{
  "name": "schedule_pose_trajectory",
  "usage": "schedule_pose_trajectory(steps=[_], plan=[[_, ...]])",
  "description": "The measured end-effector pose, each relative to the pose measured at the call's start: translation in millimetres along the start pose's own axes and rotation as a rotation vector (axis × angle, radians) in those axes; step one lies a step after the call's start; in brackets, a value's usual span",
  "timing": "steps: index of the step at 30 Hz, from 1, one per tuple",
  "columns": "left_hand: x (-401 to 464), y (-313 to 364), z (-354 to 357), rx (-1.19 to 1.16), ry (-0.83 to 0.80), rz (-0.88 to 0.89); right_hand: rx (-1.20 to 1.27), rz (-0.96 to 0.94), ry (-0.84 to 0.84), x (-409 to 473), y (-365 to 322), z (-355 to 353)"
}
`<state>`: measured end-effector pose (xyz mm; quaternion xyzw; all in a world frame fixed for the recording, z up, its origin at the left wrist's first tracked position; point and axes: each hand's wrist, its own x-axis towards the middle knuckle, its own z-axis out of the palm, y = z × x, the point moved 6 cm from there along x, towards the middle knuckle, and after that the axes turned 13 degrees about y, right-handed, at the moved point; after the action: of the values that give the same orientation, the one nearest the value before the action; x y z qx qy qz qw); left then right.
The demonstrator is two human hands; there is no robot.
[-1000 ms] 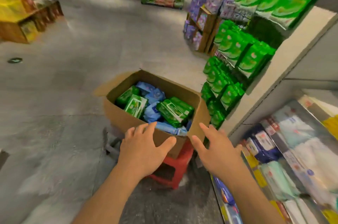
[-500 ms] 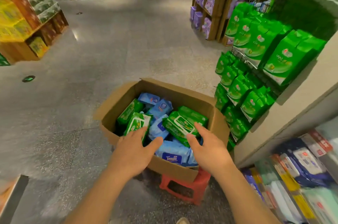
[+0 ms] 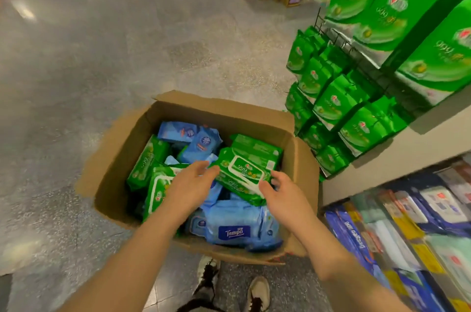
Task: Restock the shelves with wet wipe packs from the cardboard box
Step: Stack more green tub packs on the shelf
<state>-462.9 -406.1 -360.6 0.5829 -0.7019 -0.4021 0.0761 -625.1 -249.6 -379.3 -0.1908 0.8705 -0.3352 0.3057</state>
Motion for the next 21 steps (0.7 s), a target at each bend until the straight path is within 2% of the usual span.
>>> schedule_pose_trajectory(steps=[5, 9, 13, 15, 18, 21], plan=[[86.6, -25.2, 47.1, 0.011, -0.062, -0.105, 0.047, 0.244, -0.041, 53.7, 30.4, 54.4], [135.5, -54.1, 90.7, 0.093, -0.153, -0.151, 0.089, 0.409, 0.075, 91.4, 60.8, 89.8], [165.6, -71.9, 127.3, 0.261, -0.241, -0.099, 0.261, 0.653, 0.18, 115.8, 90.8, 113.5], [173.1, -75.0, 138.6, 0.361, -0.235, -0.048, 0.376, 0.761, 0.195, 123.8, 102.2, 122.6], [170.5, -74.3, 143.5, 0.382, -0.201, -0.023, 0.472, 0.803, 0.2, 124.5, 101.5, 127.9], [164.1, -80.1, 141.5, 0.298, -0.184, -0.037, 0.516, 0.801, 0.218, 112.4, 97.2, 126.5]])
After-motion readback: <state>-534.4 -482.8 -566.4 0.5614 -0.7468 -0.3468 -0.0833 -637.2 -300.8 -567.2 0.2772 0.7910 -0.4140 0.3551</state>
